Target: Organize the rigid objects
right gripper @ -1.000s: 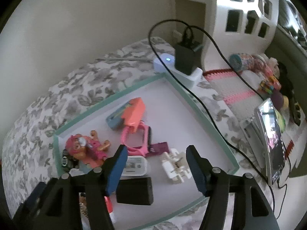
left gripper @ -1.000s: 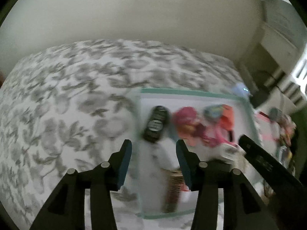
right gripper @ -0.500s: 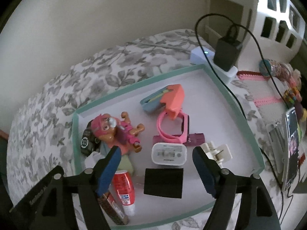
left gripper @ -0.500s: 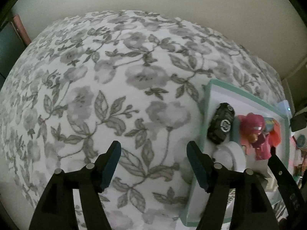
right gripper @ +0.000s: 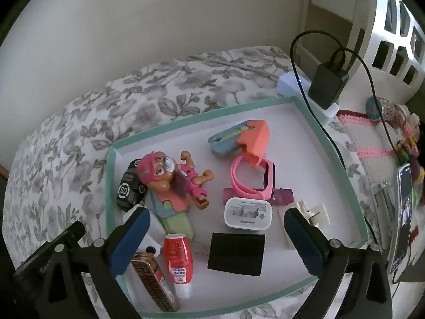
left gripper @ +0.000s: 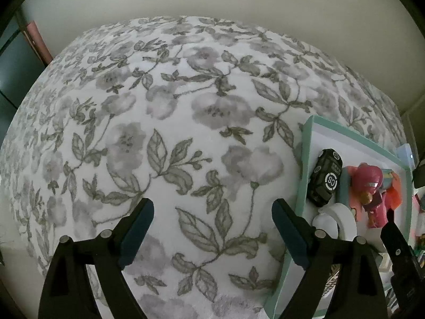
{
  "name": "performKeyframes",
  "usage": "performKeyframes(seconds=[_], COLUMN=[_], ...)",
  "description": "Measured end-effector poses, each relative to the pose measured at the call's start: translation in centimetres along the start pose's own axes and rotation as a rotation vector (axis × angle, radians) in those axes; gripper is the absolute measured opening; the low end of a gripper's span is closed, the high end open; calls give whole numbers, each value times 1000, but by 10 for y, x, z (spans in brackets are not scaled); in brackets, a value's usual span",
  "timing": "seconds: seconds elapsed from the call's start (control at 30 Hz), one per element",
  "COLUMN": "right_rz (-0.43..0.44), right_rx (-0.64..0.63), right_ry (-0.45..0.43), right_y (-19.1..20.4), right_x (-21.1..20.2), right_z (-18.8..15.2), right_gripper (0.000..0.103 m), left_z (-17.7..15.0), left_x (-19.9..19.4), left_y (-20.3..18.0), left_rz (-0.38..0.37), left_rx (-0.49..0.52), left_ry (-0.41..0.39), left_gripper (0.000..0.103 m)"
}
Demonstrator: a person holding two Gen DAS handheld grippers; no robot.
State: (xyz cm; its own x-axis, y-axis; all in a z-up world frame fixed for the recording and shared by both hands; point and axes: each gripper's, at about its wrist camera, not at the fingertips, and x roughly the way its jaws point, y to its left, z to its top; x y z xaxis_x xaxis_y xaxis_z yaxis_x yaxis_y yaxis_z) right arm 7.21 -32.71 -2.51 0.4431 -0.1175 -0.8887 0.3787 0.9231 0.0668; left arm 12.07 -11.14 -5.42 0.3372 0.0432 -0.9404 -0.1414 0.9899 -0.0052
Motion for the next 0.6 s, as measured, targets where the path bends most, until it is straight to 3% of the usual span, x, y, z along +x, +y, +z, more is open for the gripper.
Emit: performKeyframes(seconds=[0.07,0.17,0.6], right_rz=[1,-5,7], right_rx=[-5,-9,-43], right_ry=[-3,-4,-12], right_y=[0,0,9], right_x=[0,1,-7], right_z=[0,0,-8], right_gripper=[103,103,103], left_z=[0,1,-7], left_x=[-1,-3,-19], left_y=[0,0,13], left_rz=[10,16,-6], left_rx=[7,11,19], left_ry=[-9,-25,-73], left_gripper=[92,103,103])
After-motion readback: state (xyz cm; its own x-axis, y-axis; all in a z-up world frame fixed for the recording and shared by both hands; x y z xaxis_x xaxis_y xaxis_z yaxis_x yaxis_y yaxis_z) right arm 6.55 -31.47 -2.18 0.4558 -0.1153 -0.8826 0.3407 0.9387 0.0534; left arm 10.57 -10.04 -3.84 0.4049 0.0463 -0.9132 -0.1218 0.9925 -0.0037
